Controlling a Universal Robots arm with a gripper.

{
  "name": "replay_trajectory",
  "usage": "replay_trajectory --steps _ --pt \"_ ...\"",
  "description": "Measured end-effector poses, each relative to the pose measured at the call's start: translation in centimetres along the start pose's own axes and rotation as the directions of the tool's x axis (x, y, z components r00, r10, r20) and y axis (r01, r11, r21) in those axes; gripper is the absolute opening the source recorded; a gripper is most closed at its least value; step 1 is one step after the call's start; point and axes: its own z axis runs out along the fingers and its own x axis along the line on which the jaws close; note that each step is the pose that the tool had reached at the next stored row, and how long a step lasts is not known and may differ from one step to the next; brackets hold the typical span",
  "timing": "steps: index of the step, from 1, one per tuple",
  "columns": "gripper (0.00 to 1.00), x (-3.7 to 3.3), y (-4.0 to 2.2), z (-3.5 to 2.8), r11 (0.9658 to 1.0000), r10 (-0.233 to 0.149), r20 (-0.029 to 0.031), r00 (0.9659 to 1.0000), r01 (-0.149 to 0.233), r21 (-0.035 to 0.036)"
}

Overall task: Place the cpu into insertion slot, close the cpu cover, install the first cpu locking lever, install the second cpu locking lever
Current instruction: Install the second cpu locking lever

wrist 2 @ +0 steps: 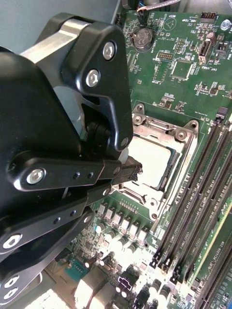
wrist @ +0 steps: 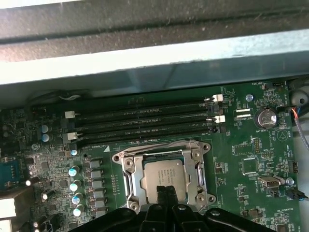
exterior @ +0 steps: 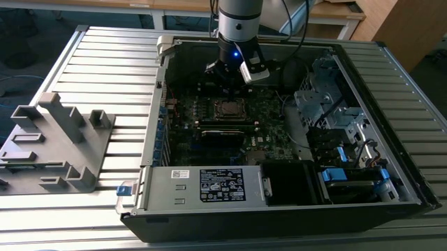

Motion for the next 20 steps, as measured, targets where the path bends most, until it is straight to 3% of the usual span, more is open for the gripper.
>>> replay_trajectory --steps 20 --pt "0.10 -0.03 -0.11 -0.34 1.0000 0.000 -0.0003 1.0000 0.000 0.0001"
